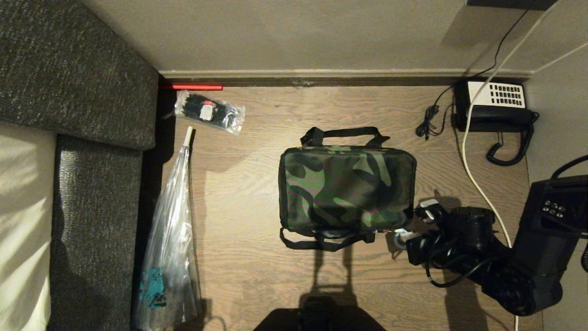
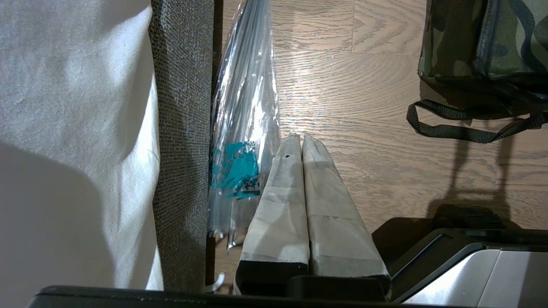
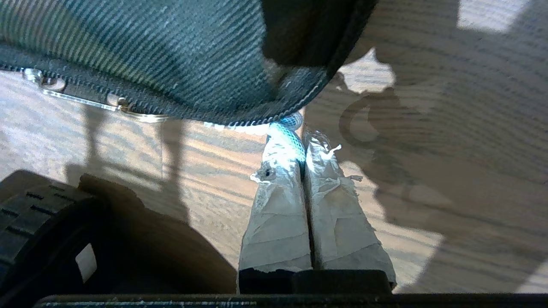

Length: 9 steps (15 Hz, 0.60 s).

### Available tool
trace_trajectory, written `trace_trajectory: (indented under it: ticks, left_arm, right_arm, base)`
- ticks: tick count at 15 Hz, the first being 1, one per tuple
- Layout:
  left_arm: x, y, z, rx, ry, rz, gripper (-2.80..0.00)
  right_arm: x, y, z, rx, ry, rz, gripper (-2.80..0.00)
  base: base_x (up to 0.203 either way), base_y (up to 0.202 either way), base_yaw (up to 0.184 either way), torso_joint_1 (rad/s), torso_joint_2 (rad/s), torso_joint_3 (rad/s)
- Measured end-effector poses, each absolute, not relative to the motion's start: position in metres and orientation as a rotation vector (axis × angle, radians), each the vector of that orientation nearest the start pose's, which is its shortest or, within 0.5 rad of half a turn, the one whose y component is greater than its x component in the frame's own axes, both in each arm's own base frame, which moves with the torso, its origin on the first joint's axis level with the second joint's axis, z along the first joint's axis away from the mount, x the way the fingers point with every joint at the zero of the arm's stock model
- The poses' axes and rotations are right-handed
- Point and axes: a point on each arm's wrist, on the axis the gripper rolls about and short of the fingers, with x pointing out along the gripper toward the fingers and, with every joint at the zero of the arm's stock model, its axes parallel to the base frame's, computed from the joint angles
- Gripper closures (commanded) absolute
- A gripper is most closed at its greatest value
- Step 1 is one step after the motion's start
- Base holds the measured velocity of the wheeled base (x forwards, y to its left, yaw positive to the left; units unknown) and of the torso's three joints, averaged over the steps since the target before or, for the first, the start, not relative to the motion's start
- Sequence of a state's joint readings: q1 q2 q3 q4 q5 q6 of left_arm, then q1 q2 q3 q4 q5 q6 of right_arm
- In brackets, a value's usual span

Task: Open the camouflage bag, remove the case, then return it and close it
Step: Open the top of the storage box

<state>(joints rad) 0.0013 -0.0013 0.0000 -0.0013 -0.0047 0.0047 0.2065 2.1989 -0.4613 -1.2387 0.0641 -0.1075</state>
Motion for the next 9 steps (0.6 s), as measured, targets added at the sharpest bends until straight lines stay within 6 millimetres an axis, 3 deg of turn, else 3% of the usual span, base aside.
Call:
trace_trajectory:
  ticks: [9]
  left_arm:
    - [-0.023, 0.000, 0.076, 0.004, -0.003, -0.003, 0.00]
  right_arm:
    - [0.307, 0.054, 0.011, -0.143, 0.478, 0.258, 0.00]
  base:
    - [0.000, 0.000, 0.000, 0.000, 0.00, 0.000]
